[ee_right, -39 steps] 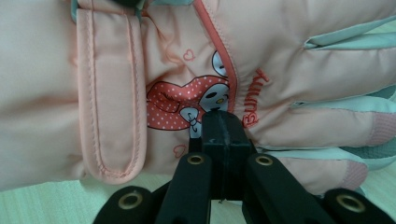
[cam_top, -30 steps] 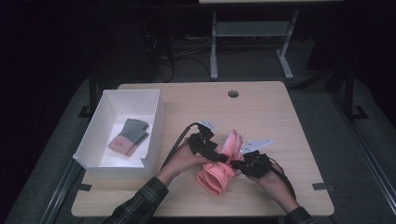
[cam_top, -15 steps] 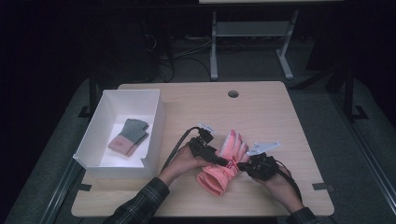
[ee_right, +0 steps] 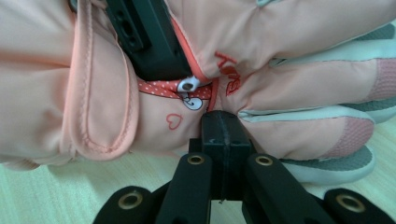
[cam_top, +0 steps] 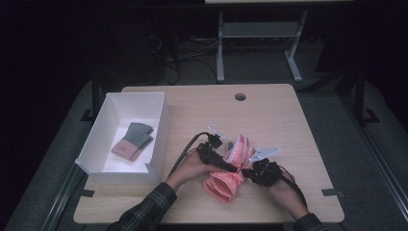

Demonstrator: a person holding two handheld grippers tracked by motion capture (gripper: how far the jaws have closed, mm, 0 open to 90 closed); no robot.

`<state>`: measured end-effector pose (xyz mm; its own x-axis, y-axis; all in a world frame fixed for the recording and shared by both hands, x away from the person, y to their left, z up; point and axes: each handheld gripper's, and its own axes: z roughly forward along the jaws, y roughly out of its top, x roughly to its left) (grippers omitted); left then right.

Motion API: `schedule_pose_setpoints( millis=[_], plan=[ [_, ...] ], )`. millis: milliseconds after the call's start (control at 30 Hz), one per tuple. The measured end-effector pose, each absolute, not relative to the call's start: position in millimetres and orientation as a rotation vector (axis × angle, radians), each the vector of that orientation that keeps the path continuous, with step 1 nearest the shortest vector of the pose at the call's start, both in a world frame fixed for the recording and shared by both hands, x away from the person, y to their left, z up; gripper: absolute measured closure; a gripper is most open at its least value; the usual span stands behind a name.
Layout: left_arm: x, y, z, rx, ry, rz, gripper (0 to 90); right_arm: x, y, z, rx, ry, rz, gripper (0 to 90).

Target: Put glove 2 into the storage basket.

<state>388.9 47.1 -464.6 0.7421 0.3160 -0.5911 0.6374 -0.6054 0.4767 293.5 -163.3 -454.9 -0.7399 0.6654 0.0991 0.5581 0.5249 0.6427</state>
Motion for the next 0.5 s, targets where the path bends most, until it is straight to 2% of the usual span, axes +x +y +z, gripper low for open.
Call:
schedule_pose_setpoints(
  millis=[100,267,400,500],
  plan=[
    [389,49,-464,2.232,0.705,-0.603,48.8,294,-164,-455,1.058,2.599,1.018,90.0],
    [389,53,-461,2.204,0.711,-0.595,56.6,294,-170,-453,1.055,2.599,1.053,88.2],
    [388,56,-458,2.181,0.724,-0.607,59.0,288,-181,-446,1.077,2.568,1.129,67.0],
    [387,55,-453,2.177,0.723,-0.597,59.6,284,-188,-442,1.076,2.533,1.128,55.7]
  ],
)
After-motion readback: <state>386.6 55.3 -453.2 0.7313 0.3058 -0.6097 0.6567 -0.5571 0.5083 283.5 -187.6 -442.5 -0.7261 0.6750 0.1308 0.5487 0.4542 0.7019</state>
